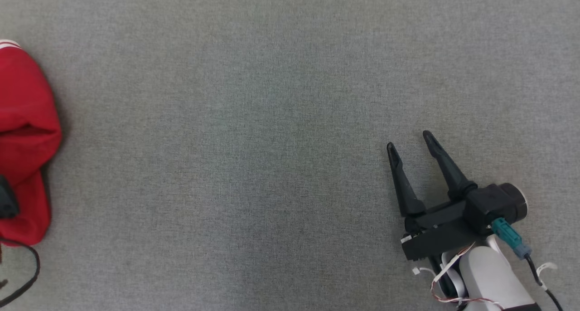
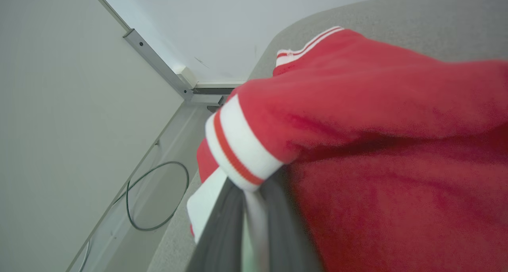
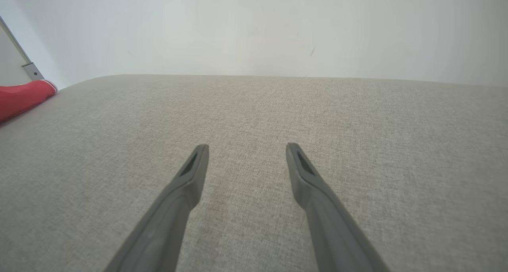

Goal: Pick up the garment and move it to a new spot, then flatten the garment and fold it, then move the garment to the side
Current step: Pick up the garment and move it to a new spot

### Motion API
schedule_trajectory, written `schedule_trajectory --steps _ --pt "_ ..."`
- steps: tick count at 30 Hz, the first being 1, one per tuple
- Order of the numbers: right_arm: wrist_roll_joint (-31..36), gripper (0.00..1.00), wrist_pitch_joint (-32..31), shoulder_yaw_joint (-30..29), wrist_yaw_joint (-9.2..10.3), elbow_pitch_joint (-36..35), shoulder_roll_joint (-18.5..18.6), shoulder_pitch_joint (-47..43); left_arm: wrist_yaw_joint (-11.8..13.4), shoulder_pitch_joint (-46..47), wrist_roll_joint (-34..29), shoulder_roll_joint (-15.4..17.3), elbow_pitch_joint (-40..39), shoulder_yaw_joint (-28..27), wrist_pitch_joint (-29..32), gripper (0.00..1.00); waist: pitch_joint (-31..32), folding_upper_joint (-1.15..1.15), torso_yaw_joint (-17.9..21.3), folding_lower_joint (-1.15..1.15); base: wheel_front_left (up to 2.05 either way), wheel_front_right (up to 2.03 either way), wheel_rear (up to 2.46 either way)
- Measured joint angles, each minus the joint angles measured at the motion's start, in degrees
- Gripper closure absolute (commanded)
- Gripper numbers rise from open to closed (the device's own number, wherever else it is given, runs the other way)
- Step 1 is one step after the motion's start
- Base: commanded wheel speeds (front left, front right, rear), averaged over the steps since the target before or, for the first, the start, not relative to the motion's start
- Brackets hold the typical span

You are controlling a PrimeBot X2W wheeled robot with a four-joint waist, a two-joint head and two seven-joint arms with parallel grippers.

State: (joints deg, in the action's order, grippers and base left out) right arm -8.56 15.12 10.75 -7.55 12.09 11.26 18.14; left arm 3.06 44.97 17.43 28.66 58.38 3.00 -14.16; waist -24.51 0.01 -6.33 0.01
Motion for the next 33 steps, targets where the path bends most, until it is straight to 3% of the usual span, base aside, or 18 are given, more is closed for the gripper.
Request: schedule_trajectory --steps 7,11,17,27,33 --pt "-0.1 0.0 0.0 0.4 0.0 1.7 -2.2 -0.9 -1.0 1.2 -3.0 -0.1 -9.4 1.9 -0.8 1.0 3.5 -0.01 -0.1 -0.01 0.0 0.0 0.0" --pt "-0.6 0.0 0.0 0.4 0.0 3.0 -3.6 -1.8 -1.6 0.9 -4.0 -2.8 -17.7 2.7 -0.9 1.0 6.1 -0.01 0.2 -0.02 0.0 0.0 0.0" --pt "-0.7 0.0 0.0 -0.3 0.0 4.1 -5.5 -2.3 -4.4 -0.8 -5.3 -7.2 -23.6 5.4 -0.9 1.0 9.7 -0.02 2.2 -0.02 0.0 0.0 0.0" --pt "-0.6 0.0 0.0 -2.7 0.0 5.5 -7.1 -4.1 -7.2 -0.9 -4.7 -21.5 -25.5 10.0 -0.9 1.0 12.6 -0.02 8.6 -0.02 0.0 0.0 0.0" --pt "-0.6 0.0 0.0 -3.1 0.0 6.1 -7.5 -4.0 -8.6 -0.1 -3.1 -25.4 -24.0 12.8 -0.9 1.0 13.0 -0.02 12.9 -0.02 0.0 0.0 0.0"
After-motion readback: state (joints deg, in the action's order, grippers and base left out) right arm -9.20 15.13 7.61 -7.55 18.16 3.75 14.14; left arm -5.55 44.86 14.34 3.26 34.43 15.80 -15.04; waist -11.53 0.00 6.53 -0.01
